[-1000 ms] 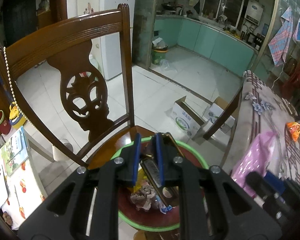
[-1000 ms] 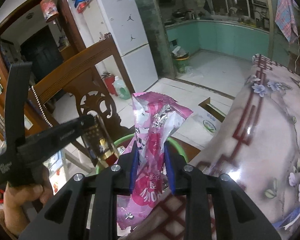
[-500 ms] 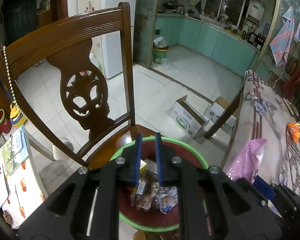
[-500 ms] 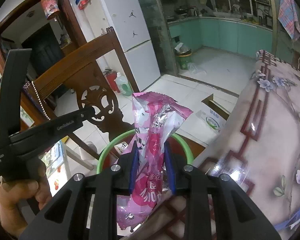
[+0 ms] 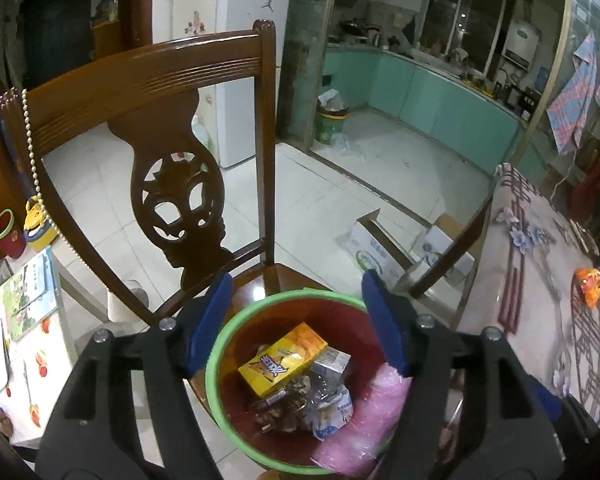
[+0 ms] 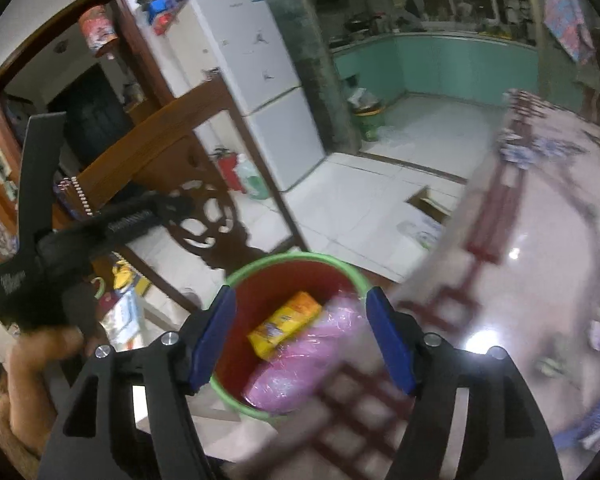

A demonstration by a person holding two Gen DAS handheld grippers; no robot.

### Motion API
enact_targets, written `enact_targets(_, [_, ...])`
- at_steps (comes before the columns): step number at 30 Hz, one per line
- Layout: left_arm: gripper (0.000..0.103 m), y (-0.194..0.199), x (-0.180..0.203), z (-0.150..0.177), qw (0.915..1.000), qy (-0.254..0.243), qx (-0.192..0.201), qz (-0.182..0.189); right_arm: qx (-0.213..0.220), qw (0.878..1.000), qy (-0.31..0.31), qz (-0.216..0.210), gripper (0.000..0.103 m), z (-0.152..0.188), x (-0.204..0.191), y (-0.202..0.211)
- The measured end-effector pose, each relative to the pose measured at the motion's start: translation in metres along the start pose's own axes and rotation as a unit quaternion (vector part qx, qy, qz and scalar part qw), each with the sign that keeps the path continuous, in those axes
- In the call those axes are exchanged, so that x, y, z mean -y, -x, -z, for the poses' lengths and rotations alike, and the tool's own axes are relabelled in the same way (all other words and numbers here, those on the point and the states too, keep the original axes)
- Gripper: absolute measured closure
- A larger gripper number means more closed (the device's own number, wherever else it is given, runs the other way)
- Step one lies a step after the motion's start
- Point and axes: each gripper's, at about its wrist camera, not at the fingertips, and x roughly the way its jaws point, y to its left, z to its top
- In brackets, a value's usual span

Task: Collect trash
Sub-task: 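Grasp the clear red-labelled water bottle with the right gripper while the left grasps the orange chip bag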

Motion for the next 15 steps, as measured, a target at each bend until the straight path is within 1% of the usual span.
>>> enact_targets(2, [0.033, -0.002, 0.004, 0.000, 0.9999, 0.006, -0.008, 0.007, -0.003, 1.000, -0.005, 0.019, 0.037, 0.003, 0.020, 0.016])
enact_targets(4, [0.030, -0.002, 0.015, 0.001, 0.9998, 0.003, -0.013, 0.017, -0.001, 0.998, 0.002, 0.062, 0.032, 0.006, 0.046, 0.039])
enact_targets(5, [0.027, -0.001, 0.020, 0.001, 0.9997, -0.001, -0.014, 0.021, 0.000, 0.996, 0.006, 0.085, 0.030, 0.006, 0.060, 0.050])
enact_targets(6, [0.022, 0.001, 0.029, 0.002, 0.9994, -0.008, -0.015, 0.030, 0.000, 0.994, 0.008, 0.106, 0.026, 0.006, 0.072, 0.060])
enact_targets(7, [0.019, 0.002, 0.036, 0.002, 0.9990, -0.014, -0.017, 0.039, -0.002, 0.990, 0.012, 0.138, 0.021, 0.004, 0.093, 0.076])
enact_targets(8, [0.016, 0.002, 0.047, 0.004, 0.9981, -0.023, -0.023, 0.053, -0.007, 0.986, 0.014, 0.167, 0.019, 0.003, 0.116, 0.092])
enact_targets(10, [0.016, 0.003, 0.065, 0.006, 0.9967, -0.039, -0.030, 0.064, -0.022, 0.976, 0.018, 0.216, 0.016, 0.004, 0.158, 0.118])
enact_targets(12, [0.016, 0.004, 0.084, 0.010, 0.9955, -0.055, -0.034, 0.069, -0.030, 0.958, 0.010, 0.286, 0.016, 0.008, 0.206, 0.146])
enact_targets(14, [0.015, 0.006, 0.108, 0.016, 0.9938, -0.073, -0.037, 0.076, -0.035, 0.931, -0.020, 0.362, 0.015, 0.018, 0.267, 0.179])
enact_targets(15, [0.013, 0.007, 0.119, 0.019, 0.9927, -0.083, -0.038, 0.079, -0.037, 0.923, -0.028, 0.383, 0.015, 0.022, 0.284, 0.188])
